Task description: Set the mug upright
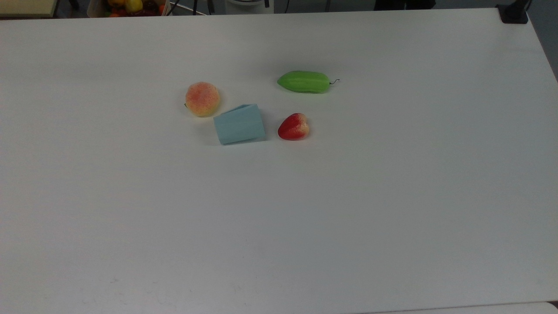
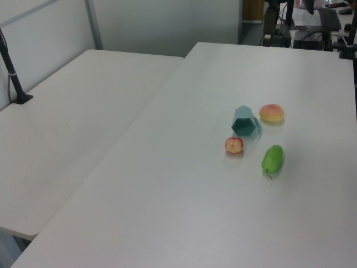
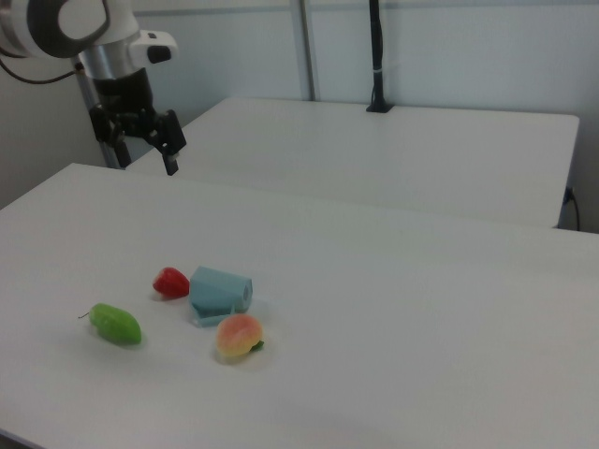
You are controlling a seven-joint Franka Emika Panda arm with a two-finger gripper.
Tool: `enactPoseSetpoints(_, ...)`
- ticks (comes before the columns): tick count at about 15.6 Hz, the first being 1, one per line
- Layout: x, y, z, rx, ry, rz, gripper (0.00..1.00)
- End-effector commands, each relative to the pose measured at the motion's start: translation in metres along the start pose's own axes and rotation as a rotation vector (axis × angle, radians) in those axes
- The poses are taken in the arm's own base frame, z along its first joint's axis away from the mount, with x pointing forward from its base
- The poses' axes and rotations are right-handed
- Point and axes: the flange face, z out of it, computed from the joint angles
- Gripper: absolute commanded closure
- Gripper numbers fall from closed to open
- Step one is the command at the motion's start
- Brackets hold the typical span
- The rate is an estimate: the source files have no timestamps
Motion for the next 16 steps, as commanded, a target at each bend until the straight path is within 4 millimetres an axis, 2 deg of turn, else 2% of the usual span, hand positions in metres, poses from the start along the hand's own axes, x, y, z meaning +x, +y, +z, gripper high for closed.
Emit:
enactPoseSetpoints(1,0.010,-0.063,0.010,-0.120,0.032,0.062,0.00)
enactPoseSetpoints(5,0.020,-0.091,0.048,-0.169,0.021,0.095,0.00)
enactPoseSetpoints(9,0.015,-0.122,0.100,-0.248,0.068,0.080,0.00)
enactPoseSetpoints(11,0.012,-0.127,0.124,-0.296,0.096,0.080,0.00)
enactPoseSetpoints(14,0.007,-0.141,0.173,-0.395,0.071,0.022,0.01)
enactPoseSetpoints(16,0.011,-0.137,0.202,-0.461,0.053,0.008,0.02)
